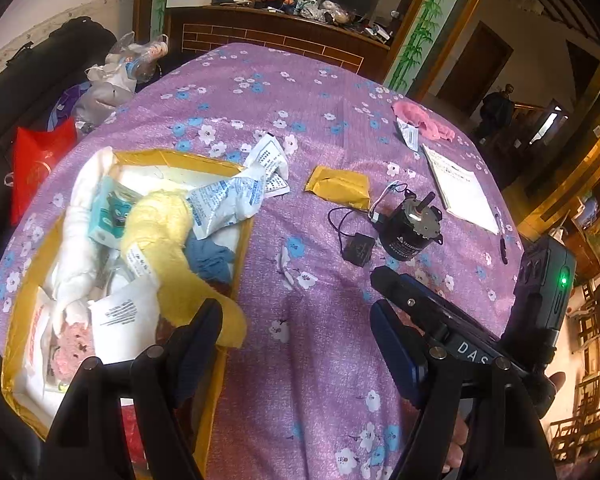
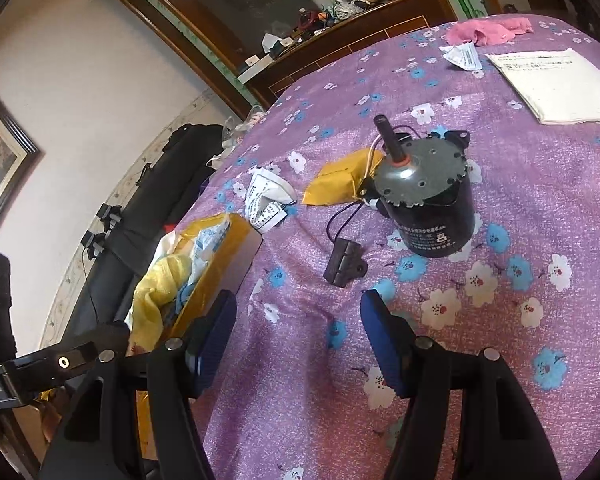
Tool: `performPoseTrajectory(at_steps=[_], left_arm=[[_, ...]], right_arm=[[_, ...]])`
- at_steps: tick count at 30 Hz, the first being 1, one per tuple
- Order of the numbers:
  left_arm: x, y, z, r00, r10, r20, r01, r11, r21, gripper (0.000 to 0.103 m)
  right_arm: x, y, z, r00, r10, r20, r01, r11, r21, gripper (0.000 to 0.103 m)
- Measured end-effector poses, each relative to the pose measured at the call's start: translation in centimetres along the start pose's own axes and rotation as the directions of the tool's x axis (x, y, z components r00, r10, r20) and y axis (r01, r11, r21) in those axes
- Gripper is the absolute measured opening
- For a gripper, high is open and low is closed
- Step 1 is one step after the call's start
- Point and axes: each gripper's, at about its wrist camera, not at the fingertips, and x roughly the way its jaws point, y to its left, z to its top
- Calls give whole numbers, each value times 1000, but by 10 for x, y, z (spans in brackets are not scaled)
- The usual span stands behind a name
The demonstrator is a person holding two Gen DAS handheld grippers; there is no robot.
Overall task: Organize soft objects
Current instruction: 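Withdraw both grippers from the foam box, then reach to the crumpled white printed packet and grasp it with the left gripper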
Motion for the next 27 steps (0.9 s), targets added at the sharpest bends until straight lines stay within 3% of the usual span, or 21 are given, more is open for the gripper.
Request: performPoseTrajectory(at_steps=[27], left_arm=[[22,-5,13,999,-16,-31,16,1000,-1,79]], right_arm=[[5,-5,-1,999,24,-30,-23,998,55,67]])
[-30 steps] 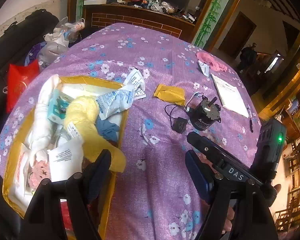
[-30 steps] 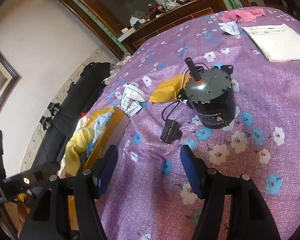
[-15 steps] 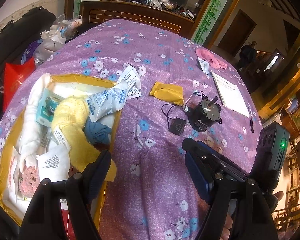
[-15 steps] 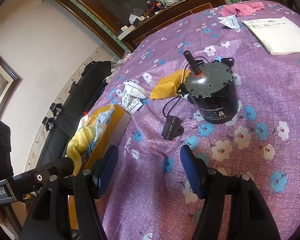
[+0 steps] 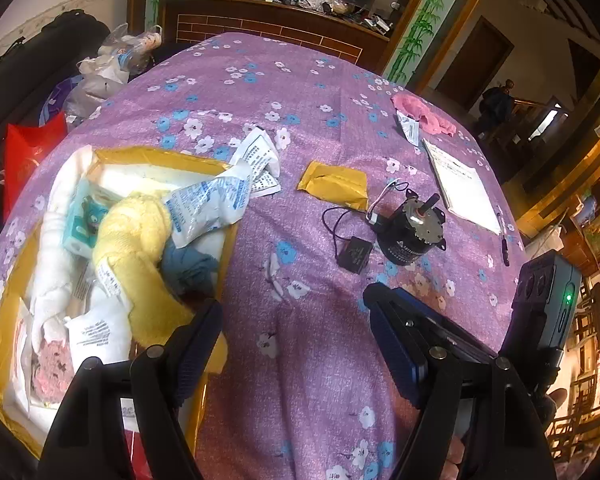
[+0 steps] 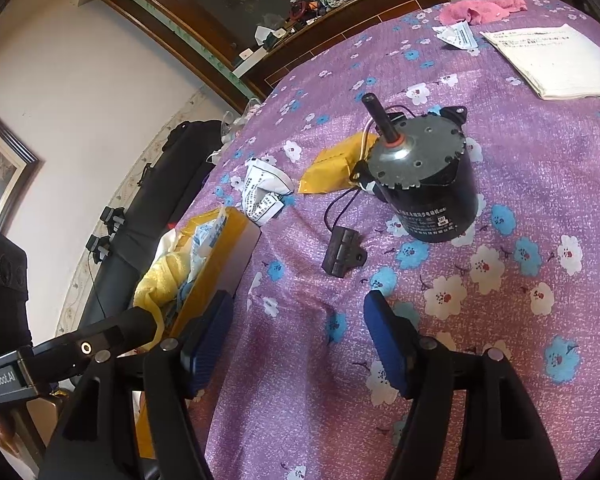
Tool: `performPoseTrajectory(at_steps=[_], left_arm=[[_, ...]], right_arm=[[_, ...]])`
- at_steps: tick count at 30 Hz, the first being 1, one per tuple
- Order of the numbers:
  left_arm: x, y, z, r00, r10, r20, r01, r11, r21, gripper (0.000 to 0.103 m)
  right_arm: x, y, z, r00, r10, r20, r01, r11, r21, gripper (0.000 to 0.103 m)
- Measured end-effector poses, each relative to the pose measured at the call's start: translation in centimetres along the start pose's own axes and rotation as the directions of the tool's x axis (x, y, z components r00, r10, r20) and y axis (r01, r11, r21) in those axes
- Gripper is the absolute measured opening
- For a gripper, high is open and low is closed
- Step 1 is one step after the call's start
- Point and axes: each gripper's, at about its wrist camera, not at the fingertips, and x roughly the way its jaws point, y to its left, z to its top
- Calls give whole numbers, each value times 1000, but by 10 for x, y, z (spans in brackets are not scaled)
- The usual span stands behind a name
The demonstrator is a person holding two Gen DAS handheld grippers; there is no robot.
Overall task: Organize soft objects
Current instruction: 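Reach to the crumpled white printed packet and grasp it with the left gripper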
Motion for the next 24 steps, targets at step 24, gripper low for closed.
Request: performPoseTrajectory(at_steps=[24], left_arm=[[60,-8,11,993,-13,-118,16,1000,23,79]], right_arm=[[-6,-30,4,993,-115,34,110,985,130,67]])
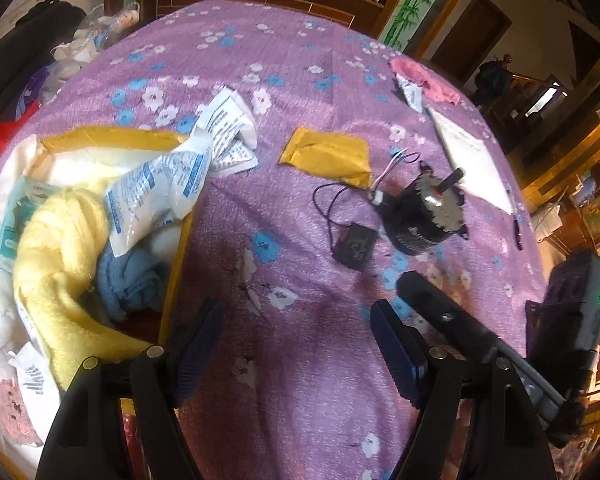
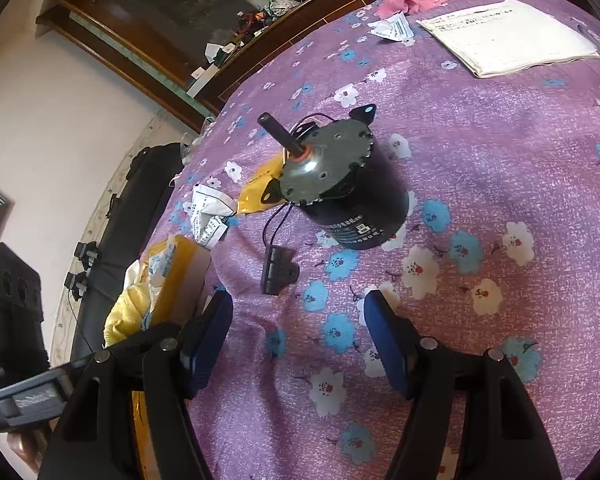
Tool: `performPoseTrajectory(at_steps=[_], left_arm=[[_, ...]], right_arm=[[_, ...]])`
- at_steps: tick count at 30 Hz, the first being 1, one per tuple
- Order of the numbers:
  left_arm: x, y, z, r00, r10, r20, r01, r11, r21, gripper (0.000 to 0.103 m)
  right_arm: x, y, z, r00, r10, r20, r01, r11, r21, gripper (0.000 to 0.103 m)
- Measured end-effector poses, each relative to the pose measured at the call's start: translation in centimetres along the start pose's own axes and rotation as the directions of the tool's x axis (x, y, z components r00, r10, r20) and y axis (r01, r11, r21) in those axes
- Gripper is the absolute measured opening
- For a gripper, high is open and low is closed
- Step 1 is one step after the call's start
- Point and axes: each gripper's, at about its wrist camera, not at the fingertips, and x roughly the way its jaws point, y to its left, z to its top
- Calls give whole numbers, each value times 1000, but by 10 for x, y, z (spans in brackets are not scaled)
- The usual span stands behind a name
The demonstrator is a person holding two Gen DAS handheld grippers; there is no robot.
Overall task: Organize soft objects
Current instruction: 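Reach to the crumpled white printed packet and grasp it with the left gripper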
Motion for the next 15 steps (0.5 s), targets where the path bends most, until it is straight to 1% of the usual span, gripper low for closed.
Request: performPoseTrajectory(at_steps=[5,15], left_arm=[[2,-1,-2,1000,14,7,-14,1000,15,79],[2,2,-2,1000,13,17,-13,999,31,79]], right_arm=[[0,2,-1,1000,-7,1,7,1000,-5,67],[0,1,0,1000,0,1,0,1000,3,67]])
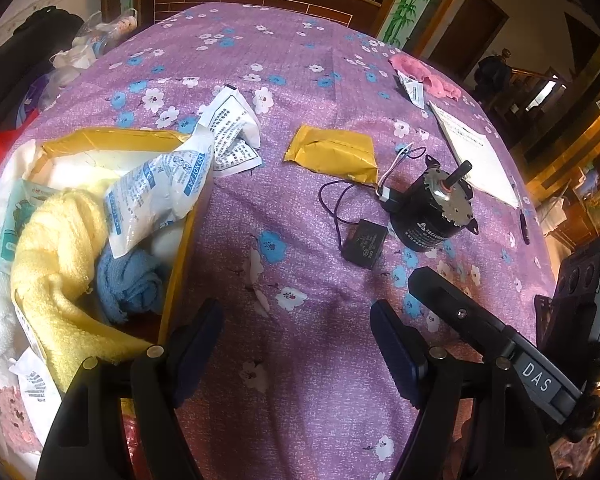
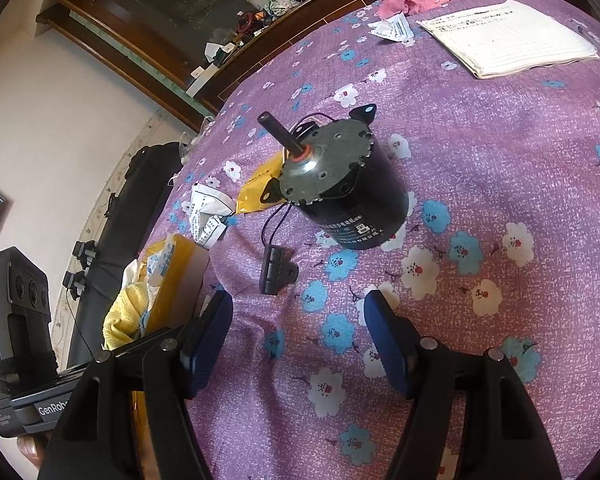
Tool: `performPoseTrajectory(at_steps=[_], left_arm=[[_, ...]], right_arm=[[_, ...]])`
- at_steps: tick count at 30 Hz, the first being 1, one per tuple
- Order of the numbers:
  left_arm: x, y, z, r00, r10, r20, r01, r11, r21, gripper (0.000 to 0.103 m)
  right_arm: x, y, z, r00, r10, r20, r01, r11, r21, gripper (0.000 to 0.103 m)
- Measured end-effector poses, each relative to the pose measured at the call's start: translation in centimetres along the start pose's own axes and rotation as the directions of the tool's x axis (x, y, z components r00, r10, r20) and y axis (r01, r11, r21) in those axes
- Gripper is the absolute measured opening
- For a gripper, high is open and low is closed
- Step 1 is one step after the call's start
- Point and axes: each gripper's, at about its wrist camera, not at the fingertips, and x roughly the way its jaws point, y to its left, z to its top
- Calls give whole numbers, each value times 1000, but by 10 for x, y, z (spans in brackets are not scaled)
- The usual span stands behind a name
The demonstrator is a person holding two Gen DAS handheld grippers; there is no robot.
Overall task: Organize soft objects
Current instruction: 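Reach to the crumpled white printed packet and grasp it with the left gripper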
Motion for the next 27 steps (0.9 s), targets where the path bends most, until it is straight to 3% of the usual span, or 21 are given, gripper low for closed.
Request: performPoseTrajectory(at_steps=[13,19,23,27], left_arm=[[-8,10,3,999,-31,9,32,997,-64,82],[-12,-4,31,998,-59,-4,59,997,-54,82],[-27,-15,65,999,-13,49,14,1000,-9,82],[-8,-18,108,989,120,82,-128,987,101,82]], right_arm=[[-3,-6,0,1000,17,1,-17,1000,19,67],[-4,-7,0,1000,19,6,-19,1000,23,67],[-4,-7,0,1000,23,2,-23,999,26,67],[-3,-7,0,1000,27,-2,-27,999,26,67]])
